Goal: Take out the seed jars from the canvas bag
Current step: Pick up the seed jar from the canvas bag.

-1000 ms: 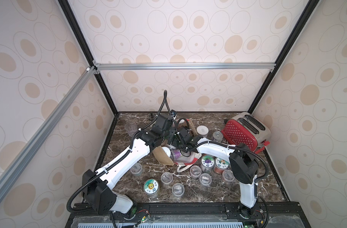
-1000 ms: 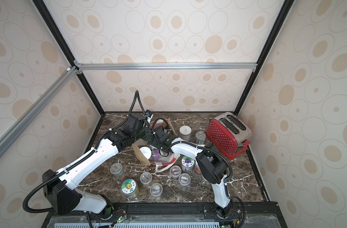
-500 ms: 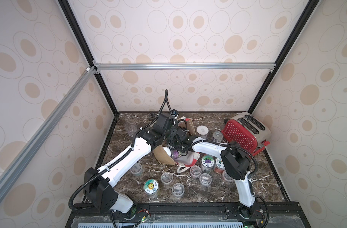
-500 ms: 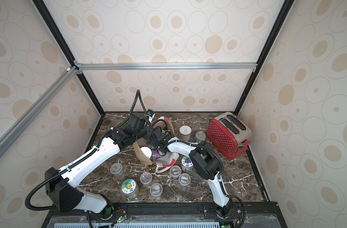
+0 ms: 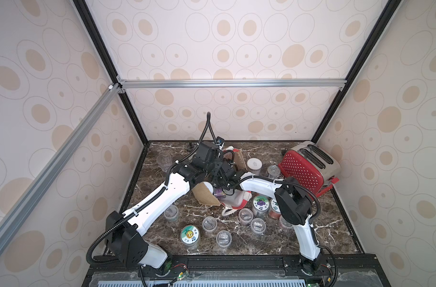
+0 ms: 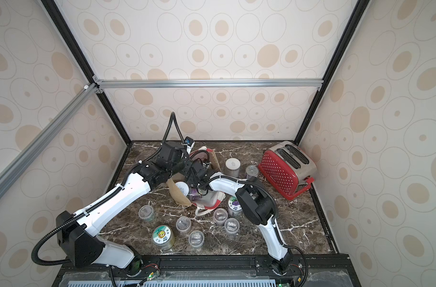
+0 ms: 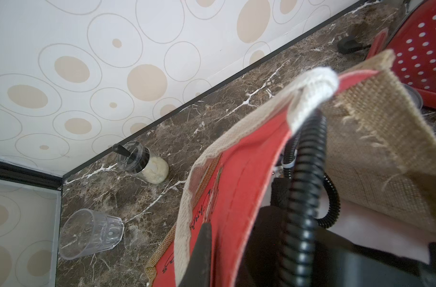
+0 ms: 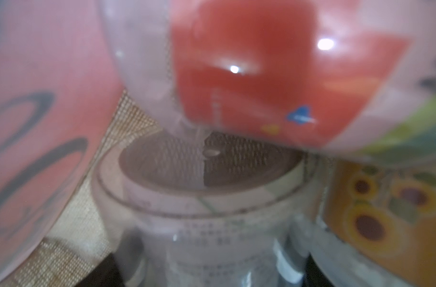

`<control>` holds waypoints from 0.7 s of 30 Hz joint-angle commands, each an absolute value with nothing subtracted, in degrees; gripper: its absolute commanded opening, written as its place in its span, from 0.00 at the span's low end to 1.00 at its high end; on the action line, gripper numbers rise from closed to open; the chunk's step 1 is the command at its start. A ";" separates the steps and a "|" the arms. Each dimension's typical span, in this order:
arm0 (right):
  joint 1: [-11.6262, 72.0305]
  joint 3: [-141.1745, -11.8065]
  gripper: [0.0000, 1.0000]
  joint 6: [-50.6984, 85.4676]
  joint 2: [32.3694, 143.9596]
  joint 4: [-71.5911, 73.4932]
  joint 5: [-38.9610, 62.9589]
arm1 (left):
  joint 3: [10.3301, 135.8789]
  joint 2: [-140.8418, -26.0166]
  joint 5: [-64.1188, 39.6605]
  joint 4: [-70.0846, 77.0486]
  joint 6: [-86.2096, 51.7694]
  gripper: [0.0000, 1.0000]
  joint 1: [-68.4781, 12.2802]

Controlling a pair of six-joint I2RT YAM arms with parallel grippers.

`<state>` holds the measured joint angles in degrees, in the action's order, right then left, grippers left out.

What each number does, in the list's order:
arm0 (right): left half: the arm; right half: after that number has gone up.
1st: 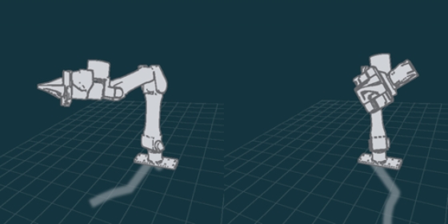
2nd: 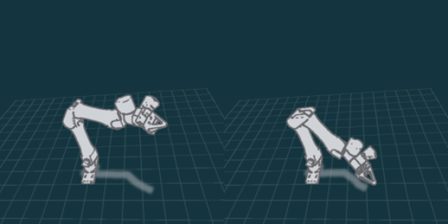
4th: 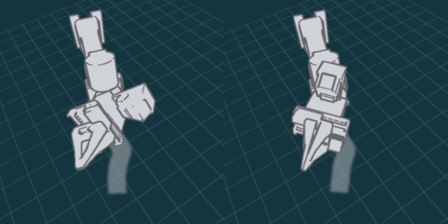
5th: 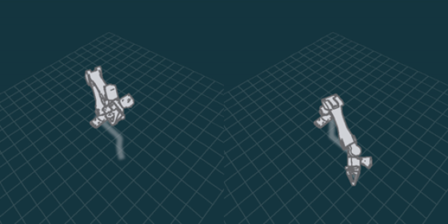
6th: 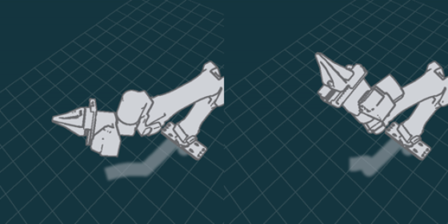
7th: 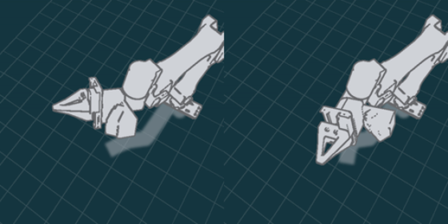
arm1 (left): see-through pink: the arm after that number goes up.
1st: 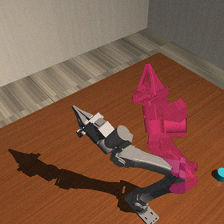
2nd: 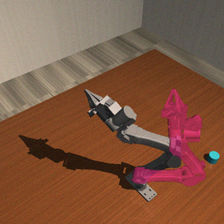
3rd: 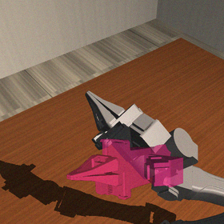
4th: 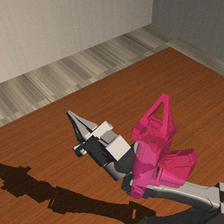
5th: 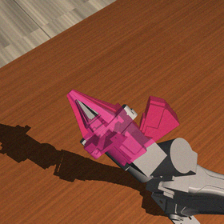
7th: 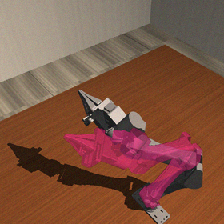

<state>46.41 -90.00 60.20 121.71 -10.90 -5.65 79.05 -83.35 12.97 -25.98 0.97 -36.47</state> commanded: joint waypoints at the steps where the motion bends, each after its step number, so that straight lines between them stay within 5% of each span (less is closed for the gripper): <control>1: 46.31 -86.84 0.65 55.26 117.40 -8.36 -7.46 | 81.06 -80.74 14.21 -19.02 3.01 0.00 -38.03; 21: 46.32 -67.50 0.61 43.12 94.46 12.63 -3.41 | 79.47 -81.50 20.13 -14.41 0.65 0.00 -32.81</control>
